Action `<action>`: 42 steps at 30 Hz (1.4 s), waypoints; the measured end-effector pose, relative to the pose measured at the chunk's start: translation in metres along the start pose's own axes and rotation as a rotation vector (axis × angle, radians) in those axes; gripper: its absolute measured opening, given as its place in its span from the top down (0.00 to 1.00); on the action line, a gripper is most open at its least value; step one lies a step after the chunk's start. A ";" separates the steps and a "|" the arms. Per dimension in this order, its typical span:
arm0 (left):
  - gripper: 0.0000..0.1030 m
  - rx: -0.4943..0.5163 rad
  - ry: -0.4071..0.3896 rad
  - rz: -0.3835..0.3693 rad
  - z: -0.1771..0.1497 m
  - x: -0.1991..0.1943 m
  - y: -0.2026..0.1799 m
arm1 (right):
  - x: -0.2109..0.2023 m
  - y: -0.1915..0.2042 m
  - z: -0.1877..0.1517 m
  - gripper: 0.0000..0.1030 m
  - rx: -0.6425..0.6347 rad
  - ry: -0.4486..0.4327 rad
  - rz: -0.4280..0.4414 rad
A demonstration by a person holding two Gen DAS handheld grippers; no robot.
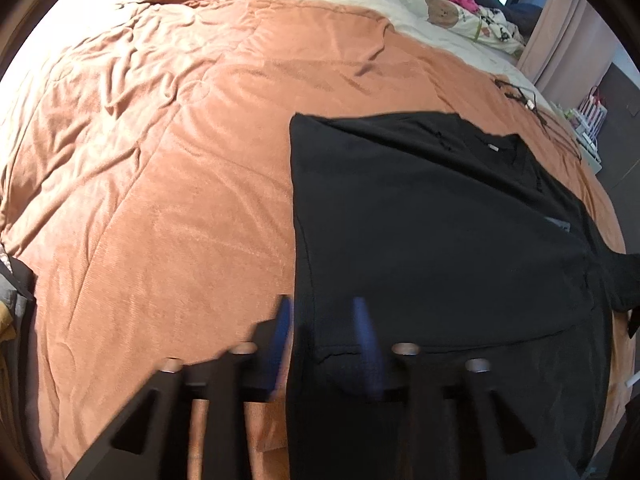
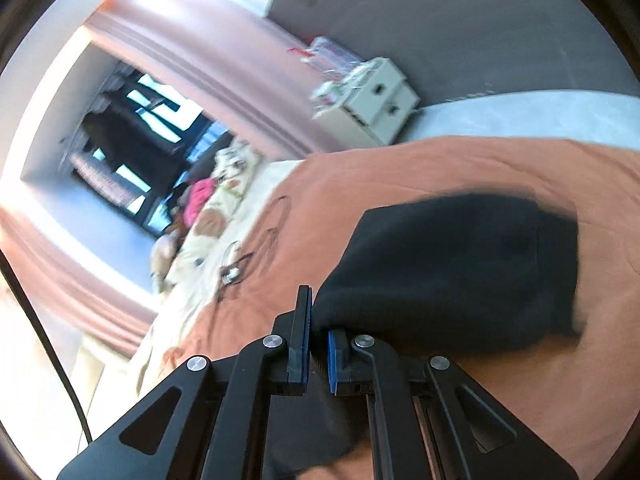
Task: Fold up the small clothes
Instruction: 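Lift the shirt side with the right gripper and lay it over the body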
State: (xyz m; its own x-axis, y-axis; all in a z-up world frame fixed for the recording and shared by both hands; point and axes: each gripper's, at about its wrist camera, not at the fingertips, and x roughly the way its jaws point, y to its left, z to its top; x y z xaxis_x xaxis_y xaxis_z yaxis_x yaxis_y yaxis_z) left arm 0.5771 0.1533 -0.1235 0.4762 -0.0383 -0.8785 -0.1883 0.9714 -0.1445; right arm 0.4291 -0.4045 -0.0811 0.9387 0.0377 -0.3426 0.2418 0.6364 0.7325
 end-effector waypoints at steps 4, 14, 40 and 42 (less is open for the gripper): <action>0.52 -0.015 -0.029 -0.013 0.002 -0.017 -0.002 | 0.001 0.052 -0.016 0.97 -0.070 0.036 0.070; 0.42 -0.041 -0.060 -0.057 0.004 -0.034 -0.003 | 0.006 0.145 -0.039 0.97 -0.251 0.145 0.202; 0.42 -0.062 -0.057 -0.069 -0.006 -0.032 0.023 | 0.126 0.190 -0.056 0.97 -0.429 0.436 0.348; 0.42 -0.057 -0.055 -0.069 -0.007 -0.031 0.023 | 0.139 0.187 -0.070 0.96 -0.482 0.494 0.324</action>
State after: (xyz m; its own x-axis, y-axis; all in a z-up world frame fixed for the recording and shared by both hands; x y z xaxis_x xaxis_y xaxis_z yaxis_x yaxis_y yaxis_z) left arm 0.5520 0.1749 -0.1023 0.5362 -0.0900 -0.8393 -0.2013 0.9520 -0.2307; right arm 0.5874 -0.2266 -0.0328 0.6979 0.5480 -0.4612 -0.2674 0.7967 0.5420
